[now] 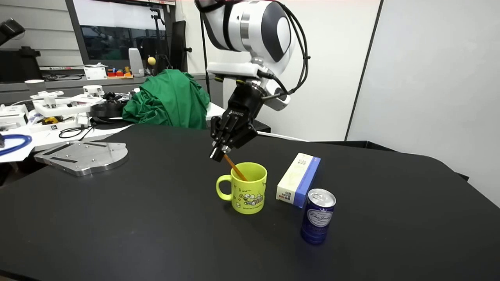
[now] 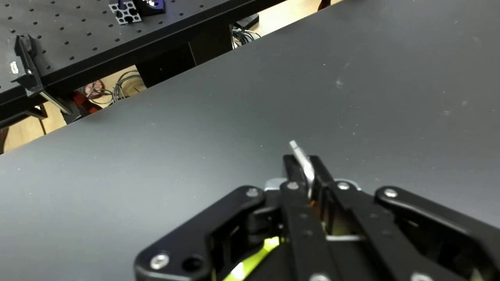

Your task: Take the orange object from the green cup and put it on the table

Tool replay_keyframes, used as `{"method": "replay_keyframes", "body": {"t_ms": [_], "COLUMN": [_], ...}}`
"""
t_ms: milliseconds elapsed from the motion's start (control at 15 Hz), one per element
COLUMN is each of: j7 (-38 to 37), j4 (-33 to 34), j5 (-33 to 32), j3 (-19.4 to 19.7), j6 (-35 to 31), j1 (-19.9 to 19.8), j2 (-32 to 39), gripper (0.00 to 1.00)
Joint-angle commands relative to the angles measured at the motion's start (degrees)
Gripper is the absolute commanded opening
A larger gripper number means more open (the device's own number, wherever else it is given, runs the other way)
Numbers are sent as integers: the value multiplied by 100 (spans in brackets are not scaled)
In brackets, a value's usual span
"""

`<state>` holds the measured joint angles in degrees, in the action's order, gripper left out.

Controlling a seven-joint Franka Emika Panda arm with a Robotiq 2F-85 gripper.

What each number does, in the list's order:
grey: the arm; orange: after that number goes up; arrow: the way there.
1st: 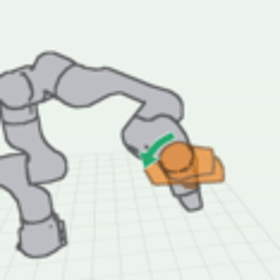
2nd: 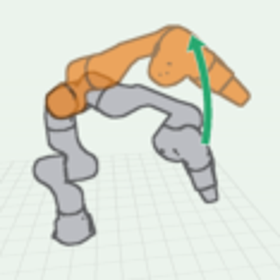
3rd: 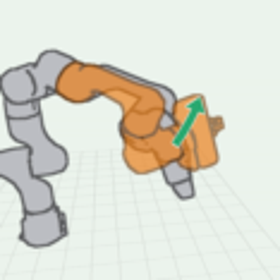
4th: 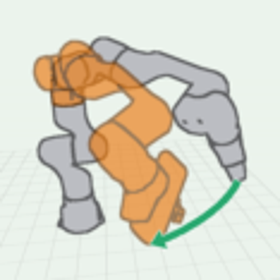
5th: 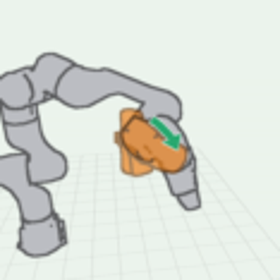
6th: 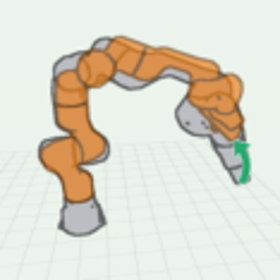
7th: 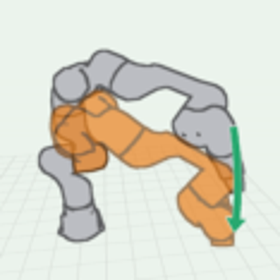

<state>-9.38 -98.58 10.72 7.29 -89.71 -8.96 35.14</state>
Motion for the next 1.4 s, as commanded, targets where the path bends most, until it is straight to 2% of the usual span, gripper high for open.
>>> {"method": "replay_keyframes", "body": {"t_ms": [0,733,1000,1333], "j7": [-94,233,730,827], "j4": [243,386,-286,-1680], "j5": [132,240,-39,-393], "j3": [-110,-478,-624,-838], "j6": [340,913,177,-2037], "j1": [87,459,722,1134], "j2": [-195,-1037,-1445,-1777], "gripper": [2,2,2,2]}}
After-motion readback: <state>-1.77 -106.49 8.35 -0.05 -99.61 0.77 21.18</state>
